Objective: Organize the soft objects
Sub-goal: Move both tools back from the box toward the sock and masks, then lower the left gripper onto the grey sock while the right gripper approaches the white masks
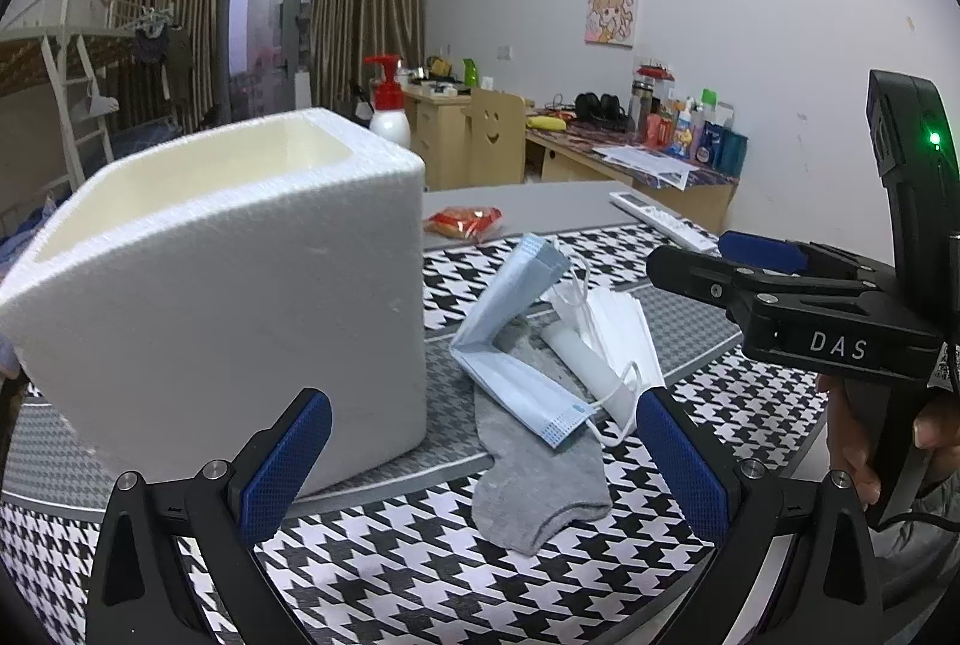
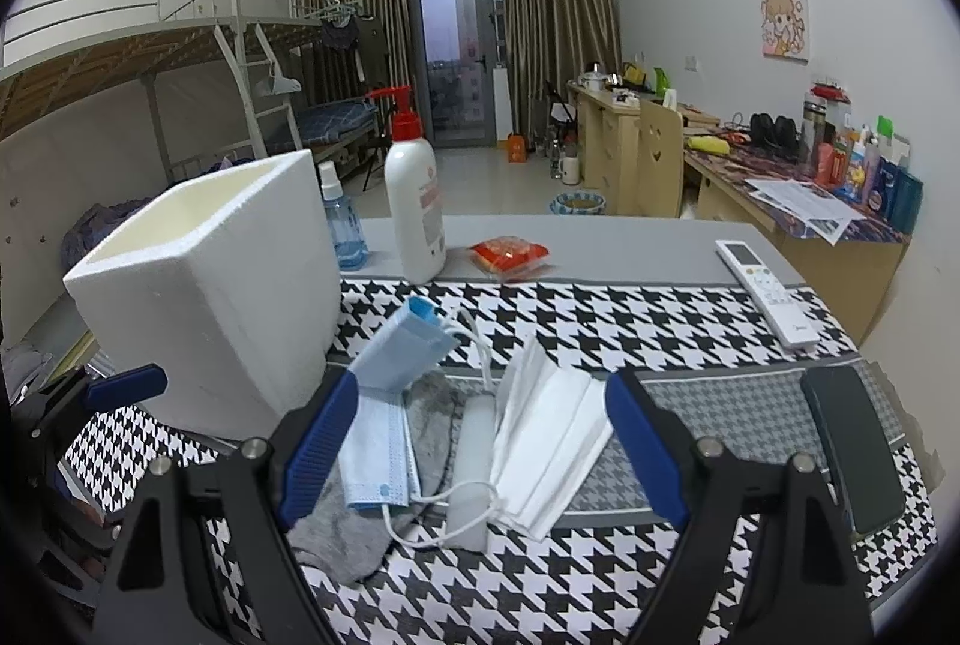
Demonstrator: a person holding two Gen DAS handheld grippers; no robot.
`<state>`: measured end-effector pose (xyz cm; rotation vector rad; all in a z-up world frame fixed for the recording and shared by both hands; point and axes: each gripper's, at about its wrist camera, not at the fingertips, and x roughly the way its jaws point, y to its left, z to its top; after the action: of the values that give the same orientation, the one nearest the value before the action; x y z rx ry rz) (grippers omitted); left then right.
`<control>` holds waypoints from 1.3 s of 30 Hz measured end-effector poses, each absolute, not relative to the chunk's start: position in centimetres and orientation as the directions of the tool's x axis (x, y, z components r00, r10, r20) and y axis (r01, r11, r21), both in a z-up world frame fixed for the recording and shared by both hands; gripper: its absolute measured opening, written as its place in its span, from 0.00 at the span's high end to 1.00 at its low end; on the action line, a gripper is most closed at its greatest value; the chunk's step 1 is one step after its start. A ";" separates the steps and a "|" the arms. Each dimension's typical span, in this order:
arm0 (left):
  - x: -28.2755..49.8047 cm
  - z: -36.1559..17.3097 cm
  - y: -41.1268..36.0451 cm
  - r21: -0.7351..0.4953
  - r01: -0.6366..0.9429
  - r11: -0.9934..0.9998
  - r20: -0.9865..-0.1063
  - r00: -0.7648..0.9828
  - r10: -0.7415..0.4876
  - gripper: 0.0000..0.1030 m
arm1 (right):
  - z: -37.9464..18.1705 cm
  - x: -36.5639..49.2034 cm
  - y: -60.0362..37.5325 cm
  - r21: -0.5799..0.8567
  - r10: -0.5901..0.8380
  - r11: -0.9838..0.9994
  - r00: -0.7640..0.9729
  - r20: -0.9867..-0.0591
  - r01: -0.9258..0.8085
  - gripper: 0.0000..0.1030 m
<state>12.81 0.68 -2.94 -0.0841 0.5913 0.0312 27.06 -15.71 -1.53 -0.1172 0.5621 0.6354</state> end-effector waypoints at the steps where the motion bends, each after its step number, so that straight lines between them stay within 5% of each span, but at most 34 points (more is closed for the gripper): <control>1: 12.9 -3.1 0.6 -0.070 -0.053 0.996 -0.562 0.827 0.004 0.01 | -1.7 27.2 -15.8 0.065 0.527 0.805 0.661 -0.535 -0.589 0.15; 32: 14.9 -6.6 -0.8 -0.094 -0.026 0.995 -0.672 0.739 -0.044 0.01 | -4.9 29.3 -16.4 0.072 0.475 0.826 0.621 -0.624 -0.560 0.15; 39: 15.4 -7.4 -1.1 -0.099 -0.010 0.995 -0.697 0.715 -0.062 0.08 | -5.8 30.2 -16.5 0.076 0.462 0.830 0.606 -0.648 -0.552 0.15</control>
<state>15.42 -1.11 -7.42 -0.0980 0.7745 -0.0288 30.17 -16.45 -5.83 -0.1370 0.7086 0.5881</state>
